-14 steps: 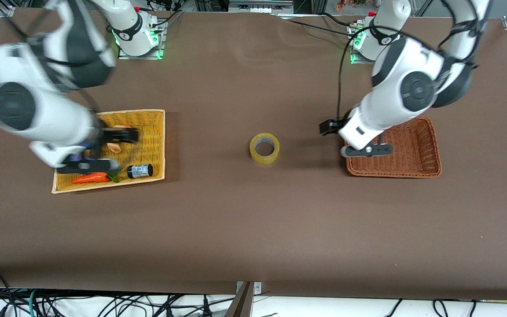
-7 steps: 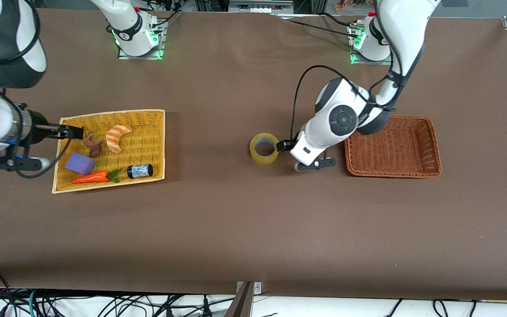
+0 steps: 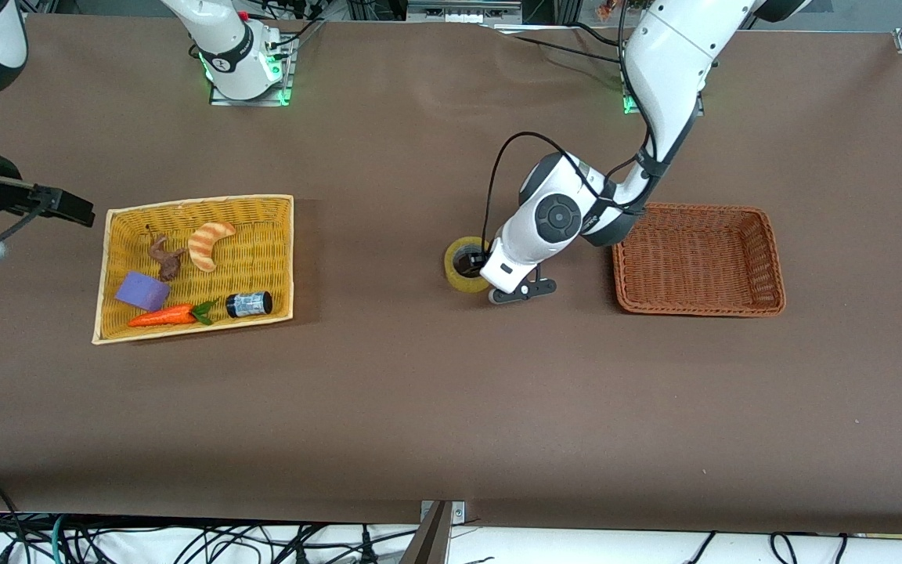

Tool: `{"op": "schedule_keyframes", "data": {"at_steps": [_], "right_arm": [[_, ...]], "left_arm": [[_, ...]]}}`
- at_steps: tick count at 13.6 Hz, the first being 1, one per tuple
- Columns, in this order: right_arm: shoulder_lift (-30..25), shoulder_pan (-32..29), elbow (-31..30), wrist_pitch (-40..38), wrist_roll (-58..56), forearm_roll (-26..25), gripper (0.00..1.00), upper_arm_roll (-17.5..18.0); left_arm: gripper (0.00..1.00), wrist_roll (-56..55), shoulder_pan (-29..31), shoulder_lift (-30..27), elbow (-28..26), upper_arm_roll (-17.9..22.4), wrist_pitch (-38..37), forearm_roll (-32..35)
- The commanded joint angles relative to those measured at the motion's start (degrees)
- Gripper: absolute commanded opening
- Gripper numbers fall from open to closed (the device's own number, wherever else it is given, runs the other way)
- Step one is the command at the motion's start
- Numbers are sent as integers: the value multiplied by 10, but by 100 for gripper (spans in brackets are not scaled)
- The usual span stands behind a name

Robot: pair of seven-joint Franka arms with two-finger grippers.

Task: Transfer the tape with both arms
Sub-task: 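Grasp the tape roll's rim with the left gripper while the right retracts, then carry the tape roll with the left gripper and lower it into the basket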

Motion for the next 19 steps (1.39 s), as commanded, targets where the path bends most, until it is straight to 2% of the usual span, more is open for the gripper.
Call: {"op": "schedule_keyframes", "data": {"at_steps": [1,2,4,6,7,10,13,15,17,19], "right_arm": [[-83,-10,-59,9,-17,19,100,-14],[-91,-10,-70,-8,-31,21,100,-15],[-95,-10,-80,-9,-89,26,100,-21],[-88,-9,-80,6,-126,30,100,-22],[-84,-8,-78,8,-125,33,100,-22],[-59,-17,-47,2,-128,52,100,-26],[-47,-21,-42,8,-126,53,100,-30],[-44,-24,-42,9,-125,63,100,-36],[-36,-24,-38,9,-126,71,100,-46],[-26,-25,-26,9,-126,78,100,-48]], "left_arm": [[89,-4,-11,11,18,10,0,8],[75,-4,-11,11,16,9,0,27],[54,-4,-11,11,12,9,-1,41],[14,-1,-11,8,10,9,-9,41],[1,-1,-10,6,4,9,-10,41],[0,0,-7,-10,3,9,-38,41],[0,36,28,-80,-1,9,-124,42],[0,119,82,-151,-48,9,-165,41],[0,221,136,-232,-123,9,-164,41],[0,337,200,-290,-178,9,-166,41]]}}
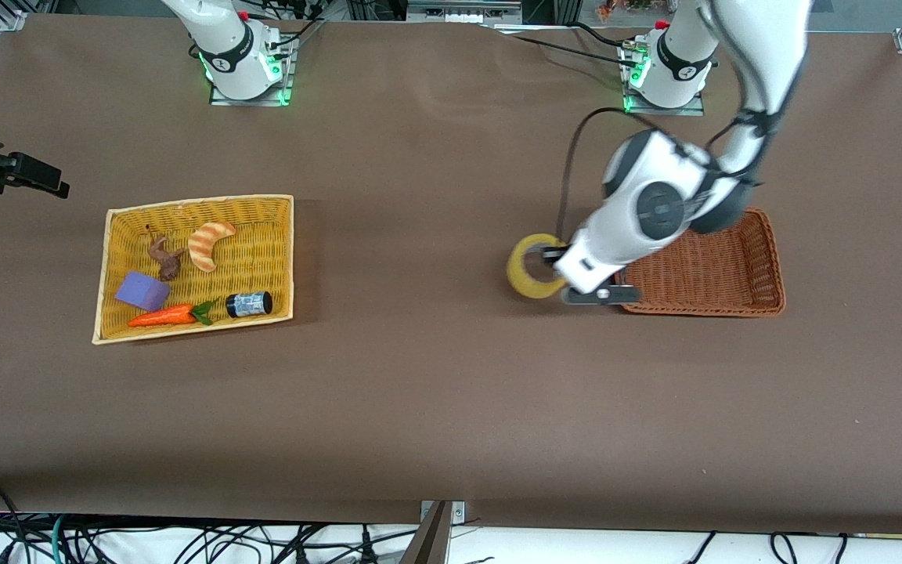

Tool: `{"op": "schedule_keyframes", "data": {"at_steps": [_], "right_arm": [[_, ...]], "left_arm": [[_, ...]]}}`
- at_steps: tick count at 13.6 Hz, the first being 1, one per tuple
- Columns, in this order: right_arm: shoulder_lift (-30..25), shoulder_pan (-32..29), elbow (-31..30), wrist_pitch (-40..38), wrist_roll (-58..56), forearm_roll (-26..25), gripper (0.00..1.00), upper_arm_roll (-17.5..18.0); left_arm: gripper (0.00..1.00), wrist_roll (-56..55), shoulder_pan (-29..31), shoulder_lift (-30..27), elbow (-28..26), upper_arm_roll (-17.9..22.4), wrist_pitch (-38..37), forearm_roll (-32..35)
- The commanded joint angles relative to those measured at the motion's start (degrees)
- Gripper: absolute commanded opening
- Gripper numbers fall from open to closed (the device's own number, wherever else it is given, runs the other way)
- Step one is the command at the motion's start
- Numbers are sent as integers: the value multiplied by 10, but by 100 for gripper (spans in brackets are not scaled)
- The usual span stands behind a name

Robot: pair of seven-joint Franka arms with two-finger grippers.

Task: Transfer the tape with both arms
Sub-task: 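Carry the tape roll with the left gripper and lower it into the basket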

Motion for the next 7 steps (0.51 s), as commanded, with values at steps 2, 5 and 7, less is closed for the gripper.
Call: {"op": "schedule_keyframes", "data": {"at_steps": [2,5,7], "right_arm": [[23,-7,34,-4,-12,16,100,0],[23,-7,35,-4,-11,17,100,0],[23,-7,35,-4,-11,16,100,0]], "left_arm": [[0,216,96,-123,-160,16,10,4],[0,332,98,-123,-209,90,45,34],[0,339,108,-92,-230,102,110,77]]}}
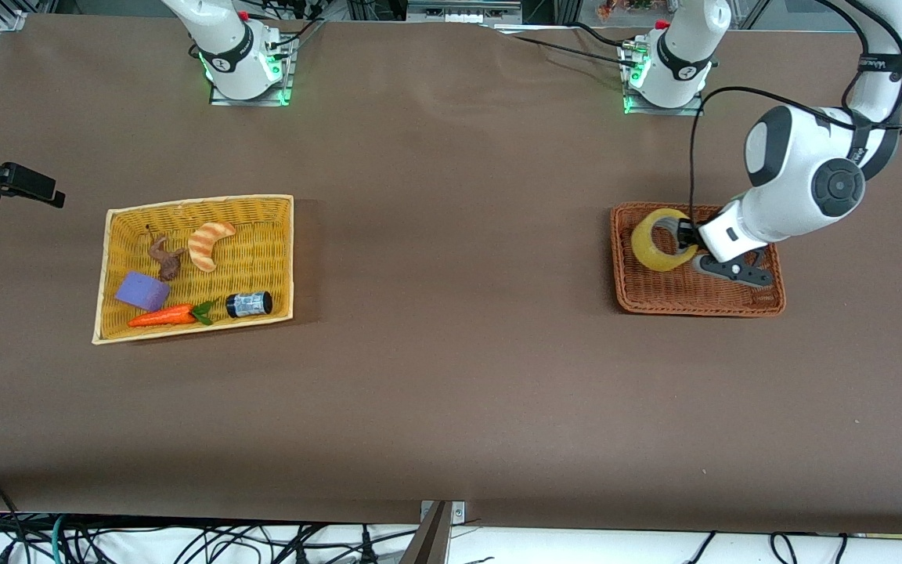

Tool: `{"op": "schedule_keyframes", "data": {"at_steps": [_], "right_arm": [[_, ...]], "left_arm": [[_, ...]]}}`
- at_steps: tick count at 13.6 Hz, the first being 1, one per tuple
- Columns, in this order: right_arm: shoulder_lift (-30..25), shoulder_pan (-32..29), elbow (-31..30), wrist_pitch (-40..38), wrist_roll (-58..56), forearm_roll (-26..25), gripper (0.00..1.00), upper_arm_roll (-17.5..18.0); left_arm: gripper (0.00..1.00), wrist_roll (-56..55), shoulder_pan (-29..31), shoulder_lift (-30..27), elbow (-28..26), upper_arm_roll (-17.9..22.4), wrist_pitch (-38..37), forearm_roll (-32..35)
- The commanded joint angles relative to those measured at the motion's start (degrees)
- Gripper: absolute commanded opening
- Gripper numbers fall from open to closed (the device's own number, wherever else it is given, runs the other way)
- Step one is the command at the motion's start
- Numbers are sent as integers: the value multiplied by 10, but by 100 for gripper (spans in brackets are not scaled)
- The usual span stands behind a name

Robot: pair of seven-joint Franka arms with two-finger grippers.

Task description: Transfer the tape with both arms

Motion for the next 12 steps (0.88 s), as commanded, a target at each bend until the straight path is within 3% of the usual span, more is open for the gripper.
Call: {"op": "schedule_keyframes", "data": {"at_steps": [1,4,5,6,8,10,12], "right_arm": [[5,-6,14,-5,-11,12,100,2],[5,-5,14,-6,-11,12,100,2],[5,-5,14,-6,-11,12,100,2],[5,-5,14,-6,-11,12,100,2],[5,-5,14,-6,-10,12,100,2],[5,-5,14,-6,-10,12,100,2],[5,-5,14,-6,-10,12,100,2]], "left_arm": [[0,20,11,29,-25,2,74,33],[0,80,21,72,-24,17,147,35],[5,102,22,83,-24,24,163,34],[21,104,22,87,-23,25,167,34],[100,96,21,80,-24,25,166,33],[100,97,18,28,-25,24,134,34],[100,97,14,-71,-25,24,24,34]]}}
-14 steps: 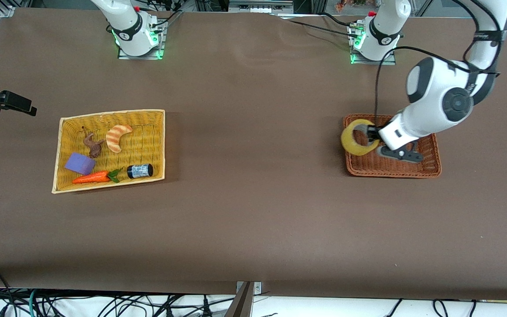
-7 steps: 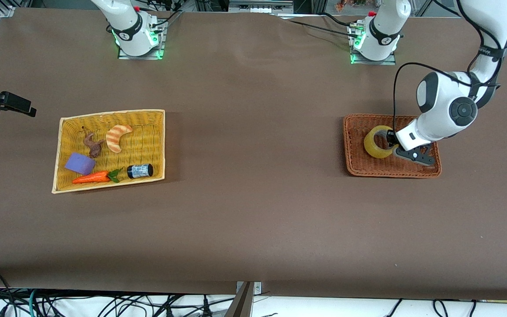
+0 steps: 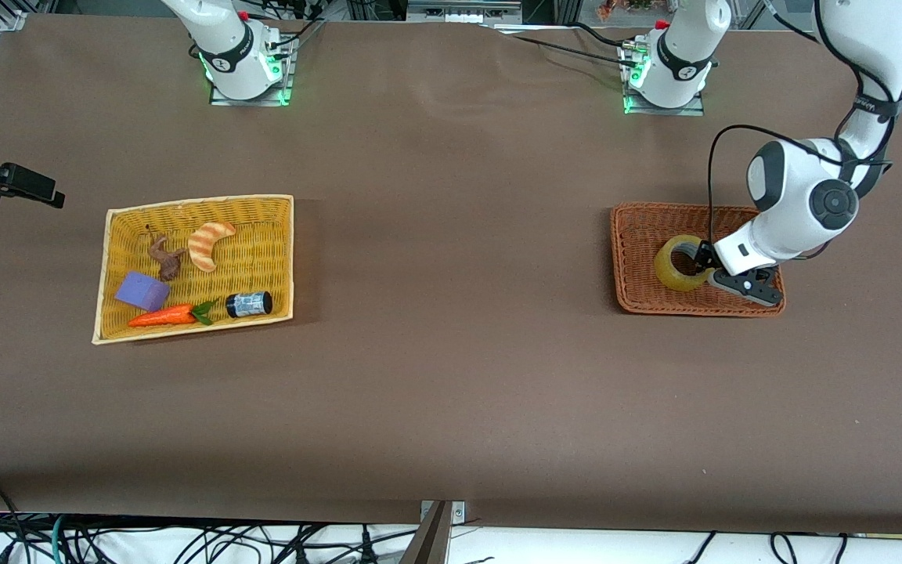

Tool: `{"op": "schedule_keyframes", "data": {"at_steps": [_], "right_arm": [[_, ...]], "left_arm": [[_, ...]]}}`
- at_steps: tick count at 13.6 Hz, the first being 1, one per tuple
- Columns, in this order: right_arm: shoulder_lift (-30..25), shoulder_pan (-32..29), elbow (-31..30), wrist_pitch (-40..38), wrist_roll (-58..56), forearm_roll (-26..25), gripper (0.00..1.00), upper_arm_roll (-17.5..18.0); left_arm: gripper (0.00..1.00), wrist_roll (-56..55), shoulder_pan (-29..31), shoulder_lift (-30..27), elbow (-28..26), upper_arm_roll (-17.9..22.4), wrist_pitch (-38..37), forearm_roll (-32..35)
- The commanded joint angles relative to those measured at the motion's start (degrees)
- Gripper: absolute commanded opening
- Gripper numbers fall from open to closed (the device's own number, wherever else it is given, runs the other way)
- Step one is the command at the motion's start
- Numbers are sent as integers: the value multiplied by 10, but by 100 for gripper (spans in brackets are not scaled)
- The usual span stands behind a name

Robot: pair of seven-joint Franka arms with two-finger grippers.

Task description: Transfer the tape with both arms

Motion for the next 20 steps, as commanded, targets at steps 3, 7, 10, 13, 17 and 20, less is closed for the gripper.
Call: {"op": "schedule_keyframes", "data": {"at_steps": [3,7,10,13,17,20], "right_arm": [[4,-5,13,-6,-10,12,100,2],[4,-5,13,-5,-9,11,100,2],[4,-5,13,-5,-9,12,100,2],[5,-5,13,-5,-9,12,100,2],[6,-5,13,-6,-9,12,100,2],[7,-5,13,-5,-9,12,100,2]], "left_arm": [[100,10,-6,-211,-8,-8,-109,10],[100,10,-22,-243,75,-10,-185,2],[100,3,-33,-184,270,-10,-394,2],[100,-20,-35,-144,338,-14,-428,3],[100,-174,-35,-87,405,-30,-458,3],[100,-176,-37,-87,397,-33,-458,3]]}}
